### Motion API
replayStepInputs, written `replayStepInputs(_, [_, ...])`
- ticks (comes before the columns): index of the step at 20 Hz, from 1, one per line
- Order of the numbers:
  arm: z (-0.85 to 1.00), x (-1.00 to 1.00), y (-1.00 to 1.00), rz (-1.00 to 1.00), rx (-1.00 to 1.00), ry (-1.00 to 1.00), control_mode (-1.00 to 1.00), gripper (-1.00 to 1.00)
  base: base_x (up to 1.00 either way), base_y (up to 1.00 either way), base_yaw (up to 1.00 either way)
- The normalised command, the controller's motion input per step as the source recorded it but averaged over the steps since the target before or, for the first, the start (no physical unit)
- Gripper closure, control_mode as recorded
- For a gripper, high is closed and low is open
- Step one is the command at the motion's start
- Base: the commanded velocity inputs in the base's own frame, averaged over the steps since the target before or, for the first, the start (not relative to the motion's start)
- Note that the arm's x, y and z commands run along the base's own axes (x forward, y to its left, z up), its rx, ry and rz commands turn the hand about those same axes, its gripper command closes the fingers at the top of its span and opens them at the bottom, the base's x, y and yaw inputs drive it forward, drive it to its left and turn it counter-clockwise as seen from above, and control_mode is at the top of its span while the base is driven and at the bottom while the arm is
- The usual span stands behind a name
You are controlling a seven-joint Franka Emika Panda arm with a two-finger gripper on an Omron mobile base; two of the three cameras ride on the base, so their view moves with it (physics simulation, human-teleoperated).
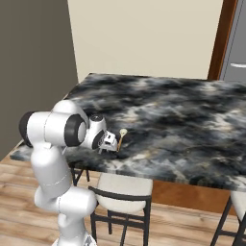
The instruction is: Pick up the metallic utensils from the counter and place them in the open drawer. Make sure not to pick up any wooden utensils.
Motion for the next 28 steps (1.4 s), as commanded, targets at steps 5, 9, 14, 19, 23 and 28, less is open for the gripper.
replayStepInputs(5, [-0.58,0.31,0.01,0.00,0.00,-0.02,-1.00,1.00,0.00,0.00,0.00])
replayStepInputs(9, [-0.60,0.17,0.24,0.00,-0.03,-0.03,-1.00,1.00,0.00,0.00,0.00])
replayStepInputs(14, [-0.56,0.03,0.70,0.01,-0.14,-0.01,-1.00,1.00,0.00,0.00,0.00])
replayStepInputs(19, [-0.45,0.00,0.54,0.10,-0.09,0.03,-1.00,1.00,0.00,0.00,0.00])
replayStepInputs(23, [-0.39,0.03,0.18,0.15,0.00,0.08,-1.00,1.00,0.00,0.00,0.00])
replayStepInputs(28, [-0.89,-0.11,-0.11,0.21,0.10,-0.01,-1.00,1.00,0.00,0.00,0.00])
